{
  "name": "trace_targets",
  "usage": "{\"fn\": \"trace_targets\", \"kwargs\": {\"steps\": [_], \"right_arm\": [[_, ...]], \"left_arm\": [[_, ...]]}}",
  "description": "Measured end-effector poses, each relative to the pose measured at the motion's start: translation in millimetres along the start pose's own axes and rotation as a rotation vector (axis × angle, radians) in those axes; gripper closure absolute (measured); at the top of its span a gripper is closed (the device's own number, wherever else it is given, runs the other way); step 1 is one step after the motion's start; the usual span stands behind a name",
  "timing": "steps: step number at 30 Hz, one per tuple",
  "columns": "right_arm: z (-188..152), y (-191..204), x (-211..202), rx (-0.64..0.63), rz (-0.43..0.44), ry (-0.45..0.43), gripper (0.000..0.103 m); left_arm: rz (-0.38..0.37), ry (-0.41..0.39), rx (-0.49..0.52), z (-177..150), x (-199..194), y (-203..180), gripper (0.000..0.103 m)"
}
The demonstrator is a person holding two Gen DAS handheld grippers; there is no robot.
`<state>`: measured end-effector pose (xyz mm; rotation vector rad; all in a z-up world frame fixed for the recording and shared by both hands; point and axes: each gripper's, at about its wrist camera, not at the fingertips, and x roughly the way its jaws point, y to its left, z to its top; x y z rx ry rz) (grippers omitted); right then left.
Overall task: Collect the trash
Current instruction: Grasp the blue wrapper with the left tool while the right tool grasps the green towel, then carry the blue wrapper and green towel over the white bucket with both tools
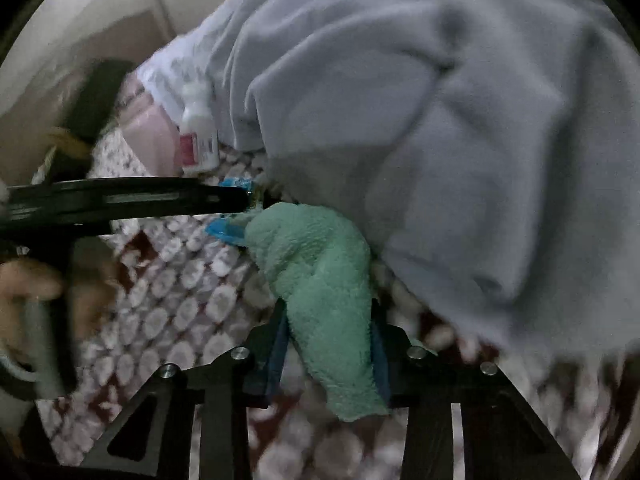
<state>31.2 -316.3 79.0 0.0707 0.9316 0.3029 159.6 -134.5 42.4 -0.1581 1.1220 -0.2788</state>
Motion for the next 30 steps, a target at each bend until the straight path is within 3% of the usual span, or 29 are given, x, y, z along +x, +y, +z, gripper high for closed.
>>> {"fn": "trace_targets", "kwargs": {"steps": [2,5,18,30], "right_arm": [[-12.9,-2.5,-20.5,0.022,-0.006,-0.026,0.068],[-34.2,-7.2,-46.7,0.078,-0.003,-0.056,0.068],[-107.8,-14.7,-119.7,0.271,-0.048,-0.108,0.068],[-151.1,-27.8,-175.7,0.323,-0.115,-0.157,0.068]], "left_arm": [[0.030,-0.012,0.019,-5.1,3.1,-5.1,0.067],[0.027,-0.019,0.042,-17.2,-8.6,-10.5,0.074],[0.017,-0.075,0.228,-139.7,-105.7,-87.4,0.075],[-0.015,-0.103,0.353,-198.9,-127.7,-171.1,0.075]]}}
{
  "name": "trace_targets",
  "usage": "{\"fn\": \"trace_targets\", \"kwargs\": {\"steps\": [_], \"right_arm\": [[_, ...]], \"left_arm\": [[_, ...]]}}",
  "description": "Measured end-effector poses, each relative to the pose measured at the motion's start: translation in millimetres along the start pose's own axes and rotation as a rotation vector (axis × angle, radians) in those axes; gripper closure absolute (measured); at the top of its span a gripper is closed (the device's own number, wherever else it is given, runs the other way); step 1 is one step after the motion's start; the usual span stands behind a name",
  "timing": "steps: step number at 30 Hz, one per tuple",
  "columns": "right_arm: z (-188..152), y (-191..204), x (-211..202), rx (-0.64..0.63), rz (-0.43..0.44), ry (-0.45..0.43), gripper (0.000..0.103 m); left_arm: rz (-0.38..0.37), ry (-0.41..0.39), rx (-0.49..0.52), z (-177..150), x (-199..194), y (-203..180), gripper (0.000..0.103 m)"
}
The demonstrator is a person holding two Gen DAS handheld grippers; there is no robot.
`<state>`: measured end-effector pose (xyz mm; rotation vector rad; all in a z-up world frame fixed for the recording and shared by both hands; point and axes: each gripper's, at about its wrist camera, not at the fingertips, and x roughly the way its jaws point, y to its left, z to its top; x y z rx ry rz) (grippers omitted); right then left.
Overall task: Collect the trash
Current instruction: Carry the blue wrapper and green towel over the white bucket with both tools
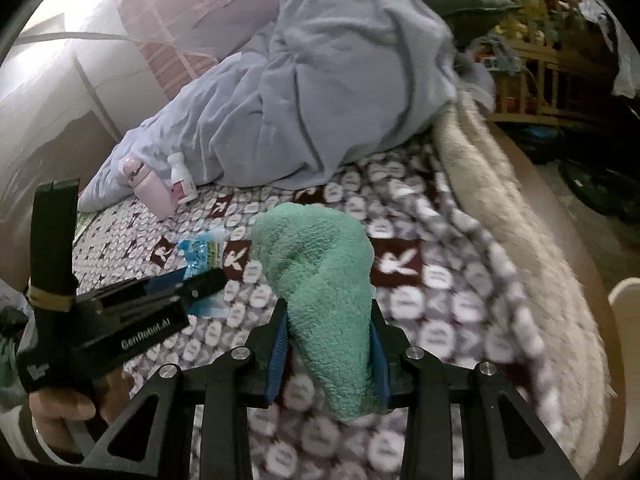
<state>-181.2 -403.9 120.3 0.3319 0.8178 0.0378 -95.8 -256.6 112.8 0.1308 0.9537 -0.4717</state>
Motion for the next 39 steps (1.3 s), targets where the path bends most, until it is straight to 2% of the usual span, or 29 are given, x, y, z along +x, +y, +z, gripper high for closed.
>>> {"fn": "trace_targets", "kwargs": {"steps": [19,39], "right_arm": [[-24.8,-75.8,-63.6,0.132,-0.089,-0.073,0.068],[-44.8,-153.3,-119.6,0.271,-0.213,-0.133,0.068]], "left_arm": [[-0.047,-0.028,0.160,-3.3,-5.7,-97.6,0.075],[-0.148,-0.018,0.287,-1.6,2.9,-191.8,0.075]]}}
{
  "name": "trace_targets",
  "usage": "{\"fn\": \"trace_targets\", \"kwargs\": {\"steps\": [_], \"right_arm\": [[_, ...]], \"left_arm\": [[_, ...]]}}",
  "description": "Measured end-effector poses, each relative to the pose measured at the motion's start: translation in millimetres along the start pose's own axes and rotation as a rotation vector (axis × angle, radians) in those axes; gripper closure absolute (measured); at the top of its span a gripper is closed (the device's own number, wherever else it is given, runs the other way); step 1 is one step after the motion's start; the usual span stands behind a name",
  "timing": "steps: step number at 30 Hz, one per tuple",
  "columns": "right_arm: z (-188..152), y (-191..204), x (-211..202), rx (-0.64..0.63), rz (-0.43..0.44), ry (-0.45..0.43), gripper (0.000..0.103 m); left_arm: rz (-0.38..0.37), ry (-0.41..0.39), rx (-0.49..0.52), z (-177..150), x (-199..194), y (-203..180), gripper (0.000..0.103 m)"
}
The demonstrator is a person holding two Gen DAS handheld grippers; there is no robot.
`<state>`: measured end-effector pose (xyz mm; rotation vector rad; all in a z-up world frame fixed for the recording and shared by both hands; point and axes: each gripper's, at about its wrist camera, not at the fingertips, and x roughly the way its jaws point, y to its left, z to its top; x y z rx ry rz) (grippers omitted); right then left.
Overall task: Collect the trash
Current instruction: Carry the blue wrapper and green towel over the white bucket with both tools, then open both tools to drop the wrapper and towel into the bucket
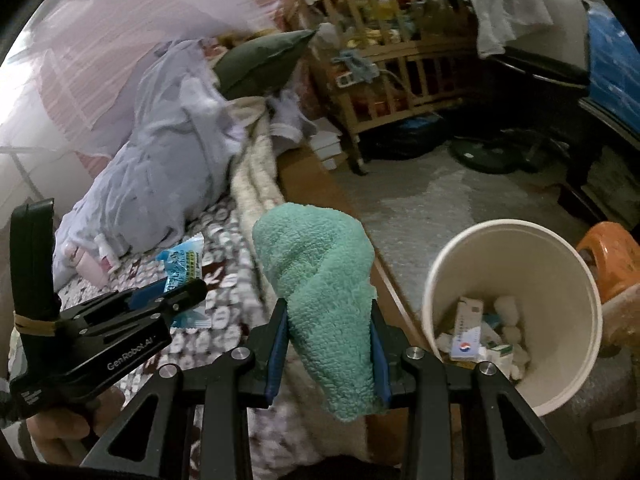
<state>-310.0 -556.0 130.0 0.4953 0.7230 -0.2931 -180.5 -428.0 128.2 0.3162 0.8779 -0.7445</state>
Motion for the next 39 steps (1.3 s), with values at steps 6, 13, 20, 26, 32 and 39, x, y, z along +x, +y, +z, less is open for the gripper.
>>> {"fn": "trace_targets", "kwargs": {"steps": [6,13,20,26,32,39], "right_arm": [[-1.7,-27.4,-6.8,0.040,-0.043,-0.008,0.068],[-3.6,-65.6,-13.5,0.108,-0.091,-0.011,0.068],[-7.2,-99.2,-15.6,0.171,-0.125,-0.009,0.068],[-10.3,-123.3,-15.0,0.219,-0.151,-0.004,0.068],[-11.4,-139.4,-10.6,0.253,-0.173,0.003,0.068],[-11.5,-150.0,-1.2,0.277,-0.199,-0.002,0.067]], "left_arm": [[-0.033,0.011,0.059,6.5,11.3,-34.0,0.075],[-0.062,0.028,0.110,13.4,25.1,-66.5,0.075],[-0.086,0.042,0.159,20.8,39.4,-98.4,0.075],[-0.110,0.055,0.188,24.2,52.5,-119.7,0.075],[-0.134,0.070,0.198,27.6,64.5,-134.3,0.075],[-0.194,0.082,0.197,31.9,74.2,-147.5,0.073]]}}
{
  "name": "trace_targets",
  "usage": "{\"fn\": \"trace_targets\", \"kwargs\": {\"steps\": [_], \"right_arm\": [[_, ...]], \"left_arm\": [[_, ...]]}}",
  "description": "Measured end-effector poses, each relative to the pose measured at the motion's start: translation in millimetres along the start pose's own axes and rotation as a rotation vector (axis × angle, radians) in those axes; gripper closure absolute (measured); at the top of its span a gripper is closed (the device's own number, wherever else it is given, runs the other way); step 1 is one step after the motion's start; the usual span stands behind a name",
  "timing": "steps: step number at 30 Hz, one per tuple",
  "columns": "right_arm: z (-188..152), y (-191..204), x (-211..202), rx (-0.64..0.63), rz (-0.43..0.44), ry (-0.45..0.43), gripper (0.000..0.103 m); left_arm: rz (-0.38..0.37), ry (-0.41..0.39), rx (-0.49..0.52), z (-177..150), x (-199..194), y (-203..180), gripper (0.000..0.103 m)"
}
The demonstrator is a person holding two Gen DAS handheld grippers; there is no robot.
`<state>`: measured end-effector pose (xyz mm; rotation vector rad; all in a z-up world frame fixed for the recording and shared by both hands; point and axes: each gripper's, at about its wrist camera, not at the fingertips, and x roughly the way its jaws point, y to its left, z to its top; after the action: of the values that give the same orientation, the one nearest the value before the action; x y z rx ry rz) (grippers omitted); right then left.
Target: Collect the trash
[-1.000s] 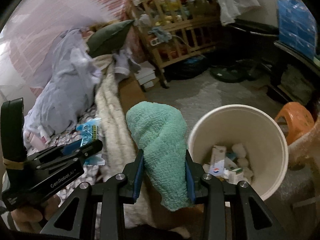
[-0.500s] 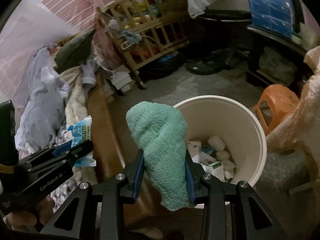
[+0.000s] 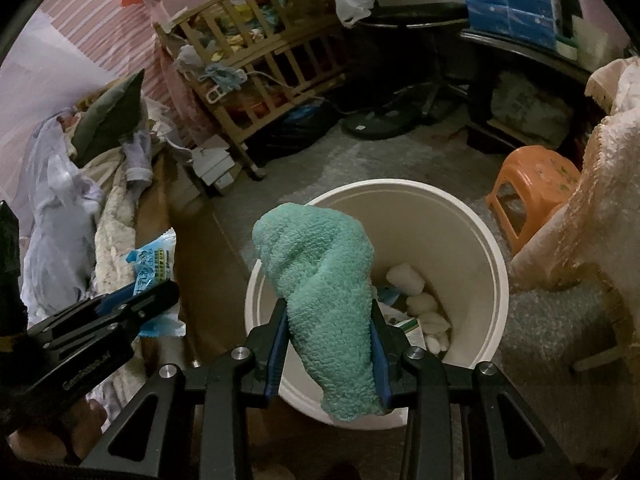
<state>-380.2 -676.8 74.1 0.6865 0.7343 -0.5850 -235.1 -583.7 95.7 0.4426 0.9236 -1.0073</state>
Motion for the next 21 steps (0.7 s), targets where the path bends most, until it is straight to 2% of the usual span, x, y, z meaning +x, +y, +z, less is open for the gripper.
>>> {"fn": "trace_targets", "kwargs": {"steps": [2,3,4,6,12,16,21], "right_arm": [[1.0,-2.5,6.6,0.012,-0.008,0.021,0.056],[0.9,-3.6,7.8,0.021,-0.013,0.023,0.053],[0.4,-5.4,8.3,0.029,-0.012,0.021,0.052],[-1.8,-6.9,8.1,0.038,-0.009,0.025,0.052],[-7.3,-1.7,0.0,0.014,-0.020,0.008,0.052],[-7.2,11.7,-15.3,-0.038,-0.064,-0.049,0.052],[-3.3,30.7,-38.2,-0.089,-0.110,-0.124,0.052]], "left_arm": [[-0.034,0.001,-0.010,1.4,0.8,1.1,0.068],[-0.046,-0.002,-0.019,1.4,0.4,2.4,0.058],[-0.065,-0.010,-0.033,0.9,-0.7,4.2,0.049],[-0.088,-0.020,-0.052,0.5,-2.8,6.8,0.044],[-0.046,-0.036,-0.056,-5.6,-13.0,9.7,0.043],[-0.005,-0.064,-0.059,-11.7,-27.6,15.1,0.043],[0.042,-0.137,-0.047,-17.3,-55.3,21.2,0.043]]}}
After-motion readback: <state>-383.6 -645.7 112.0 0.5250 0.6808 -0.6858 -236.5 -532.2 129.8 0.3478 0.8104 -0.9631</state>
